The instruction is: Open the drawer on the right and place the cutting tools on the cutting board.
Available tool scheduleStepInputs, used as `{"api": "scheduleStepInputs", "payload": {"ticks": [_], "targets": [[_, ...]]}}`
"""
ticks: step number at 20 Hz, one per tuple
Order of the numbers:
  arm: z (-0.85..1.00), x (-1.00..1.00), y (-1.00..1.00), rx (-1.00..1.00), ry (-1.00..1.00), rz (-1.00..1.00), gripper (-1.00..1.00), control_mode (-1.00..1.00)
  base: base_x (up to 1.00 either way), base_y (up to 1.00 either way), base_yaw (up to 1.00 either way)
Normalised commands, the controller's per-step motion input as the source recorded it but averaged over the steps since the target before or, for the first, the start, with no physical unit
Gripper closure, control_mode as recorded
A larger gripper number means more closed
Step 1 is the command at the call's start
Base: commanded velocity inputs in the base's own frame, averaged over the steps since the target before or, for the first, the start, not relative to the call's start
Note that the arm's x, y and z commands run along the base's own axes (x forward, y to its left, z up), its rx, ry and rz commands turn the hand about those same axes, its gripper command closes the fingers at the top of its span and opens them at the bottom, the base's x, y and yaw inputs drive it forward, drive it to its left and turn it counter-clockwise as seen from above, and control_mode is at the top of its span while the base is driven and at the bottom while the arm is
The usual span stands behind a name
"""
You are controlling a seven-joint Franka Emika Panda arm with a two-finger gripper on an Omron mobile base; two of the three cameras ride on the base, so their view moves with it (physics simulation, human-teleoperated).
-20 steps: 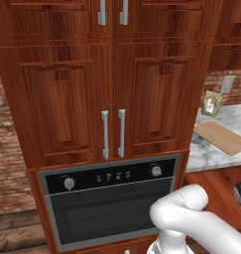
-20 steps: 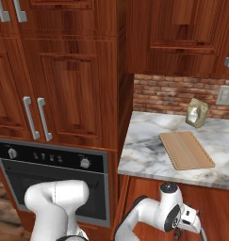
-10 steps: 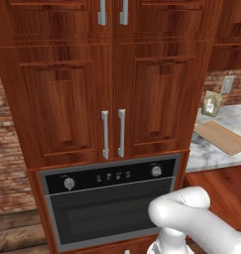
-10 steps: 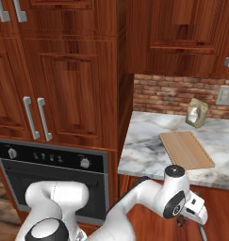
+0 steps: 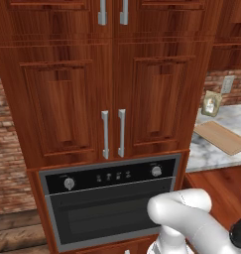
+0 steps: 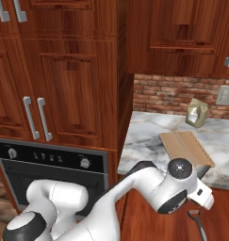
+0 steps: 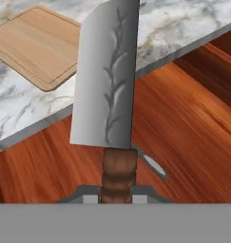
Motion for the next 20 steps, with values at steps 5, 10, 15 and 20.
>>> {"api": "scheduleStepInputs", "payload": {"ticks": [5, 10, 15, 20], "targets": [[0.72, 0.38, 0.02, 0.00, -0.29, 0.01, 1.00, -1.00, 0.00, 0.00, 0.00], [0.33, 0.58, 0.11, 0.00, -0.11, 0.01, 1.00, -1.00, 0.00, 0.00, 0.00], [0.00, 0.65, 0.22, -0.04, 0.07, 0.00, 1.00, -1.00, 0.00, 0.00, 0.00], [0.00, 0.65, 0.16, -0.04, 0.16, 0.00, 1.00, -1.00, 0.00, 0.00, 0.00]]}}
